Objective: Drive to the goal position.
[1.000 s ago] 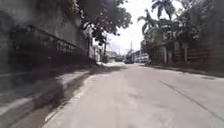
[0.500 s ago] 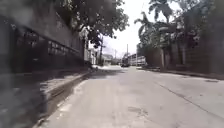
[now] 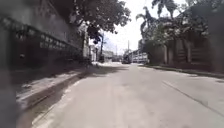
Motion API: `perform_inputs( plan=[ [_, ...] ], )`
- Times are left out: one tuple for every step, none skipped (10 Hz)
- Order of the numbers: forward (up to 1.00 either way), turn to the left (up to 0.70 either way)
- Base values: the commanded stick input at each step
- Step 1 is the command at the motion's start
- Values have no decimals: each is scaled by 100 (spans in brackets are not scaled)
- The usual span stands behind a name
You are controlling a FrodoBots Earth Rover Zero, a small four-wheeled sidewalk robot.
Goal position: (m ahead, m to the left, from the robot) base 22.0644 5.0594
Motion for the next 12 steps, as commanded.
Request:
perform_inputs(
  plan=[
    [100, 0],
    [100, 0],
    [100, 0],
    [100, 0],
    [100, 0],
    [100, 0],
    [100, 0],
    [100, 0],
    [100, 0],
    [100, 0],
    [100, 0],
    [100, 0]
  ],
)
